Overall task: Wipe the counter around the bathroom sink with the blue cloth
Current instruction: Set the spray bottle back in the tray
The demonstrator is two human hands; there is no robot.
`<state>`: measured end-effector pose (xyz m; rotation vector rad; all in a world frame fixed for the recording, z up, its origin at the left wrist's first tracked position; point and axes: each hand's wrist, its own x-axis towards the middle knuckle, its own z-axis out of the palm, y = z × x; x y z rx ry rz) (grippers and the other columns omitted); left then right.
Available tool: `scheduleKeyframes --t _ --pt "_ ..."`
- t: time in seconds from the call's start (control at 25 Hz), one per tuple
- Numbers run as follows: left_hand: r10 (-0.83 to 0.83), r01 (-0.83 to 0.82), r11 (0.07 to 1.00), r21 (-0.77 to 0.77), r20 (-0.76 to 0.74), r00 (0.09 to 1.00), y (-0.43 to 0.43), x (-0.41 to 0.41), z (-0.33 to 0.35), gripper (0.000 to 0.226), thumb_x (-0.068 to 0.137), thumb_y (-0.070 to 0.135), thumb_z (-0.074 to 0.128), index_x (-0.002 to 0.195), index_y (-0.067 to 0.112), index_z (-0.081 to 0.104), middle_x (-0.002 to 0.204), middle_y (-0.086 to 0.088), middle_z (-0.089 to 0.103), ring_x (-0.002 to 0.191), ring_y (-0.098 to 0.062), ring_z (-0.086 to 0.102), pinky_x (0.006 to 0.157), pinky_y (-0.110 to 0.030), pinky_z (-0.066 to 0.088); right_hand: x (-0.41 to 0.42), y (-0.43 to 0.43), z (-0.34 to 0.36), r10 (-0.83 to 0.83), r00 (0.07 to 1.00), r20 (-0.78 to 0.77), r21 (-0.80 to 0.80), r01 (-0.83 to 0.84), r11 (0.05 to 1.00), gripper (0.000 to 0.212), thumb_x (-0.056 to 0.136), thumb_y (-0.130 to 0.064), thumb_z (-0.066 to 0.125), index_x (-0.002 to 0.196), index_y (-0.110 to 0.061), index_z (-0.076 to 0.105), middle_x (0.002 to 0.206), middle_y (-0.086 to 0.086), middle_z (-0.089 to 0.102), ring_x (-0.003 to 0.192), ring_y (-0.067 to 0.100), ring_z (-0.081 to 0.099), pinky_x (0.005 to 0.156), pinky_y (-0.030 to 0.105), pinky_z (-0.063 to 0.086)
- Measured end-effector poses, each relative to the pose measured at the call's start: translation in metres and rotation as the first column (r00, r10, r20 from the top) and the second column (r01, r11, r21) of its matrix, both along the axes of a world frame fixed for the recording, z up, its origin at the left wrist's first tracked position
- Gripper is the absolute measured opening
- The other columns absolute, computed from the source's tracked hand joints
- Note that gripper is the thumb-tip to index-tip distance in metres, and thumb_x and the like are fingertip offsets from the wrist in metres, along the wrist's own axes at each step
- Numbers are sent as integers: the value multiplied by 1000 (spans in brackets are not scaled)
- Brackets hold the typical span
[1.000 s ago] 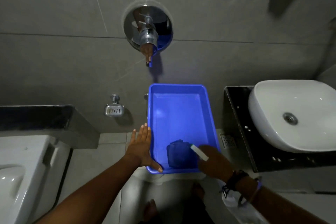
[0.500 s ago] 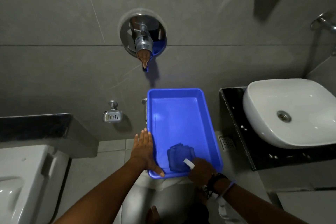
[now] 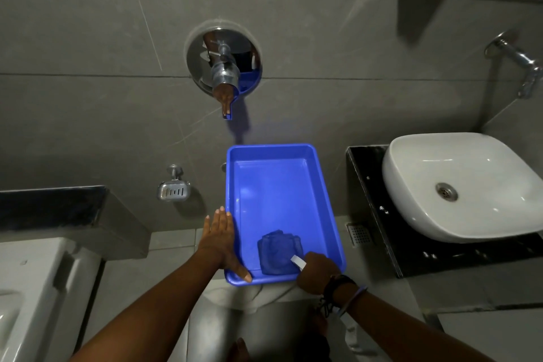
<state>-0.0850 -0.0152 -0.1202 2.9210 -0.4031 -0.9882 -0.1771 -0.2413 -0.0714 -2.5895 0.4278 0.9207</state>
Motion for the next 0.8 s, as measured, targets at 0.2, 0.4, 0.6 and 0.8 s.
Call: scheduleKeyframes --t 0.2,0.4,0.6,0.8 --pt "4 -4 1000 -4 -8 1000 0 1 0 181 23 94 67 150 1 -24 160 -22 -27 148 -37 -26 117 -55 -17 -2 -4 7 14 999 43 -28 -13 1000 33 87 -31 54 113 -10 53 125 14 59 115 31 57 94 32 46" --pt "-2 2 1000 -1 -2 1000 1 3 -2 182 21 95 65 149 2 -25 160 -22 -28 148 -38 -26 117 -54 -17 13 0 63 -33 949 314 219 -38 975 8 78 -8 53 78 -15 50 98 18 66 93 36 62 78 41 48" --pt "5 -4 1000 14 -27 1000 -1 2 -1 178 29 90 72 149 1 -25 159 -23 -29 147 -39 -27 117 -53 -18 81 9 149 -278 745 607 483 -68 873 13 74 0 56 84 -7 61 80 19 64 64 24 55 60 33 46" --pt "-11 12 999 47 -21 1000 -8 5 1 176 34 84 77 148 -4 -23 158 -28 -28 147 -42 -26 118 -54 -16 174 24 158 -419 559 716 563 -107 820 22 78 5 53 96 -1 64 83 14 62 72 21 54 65 27 43"
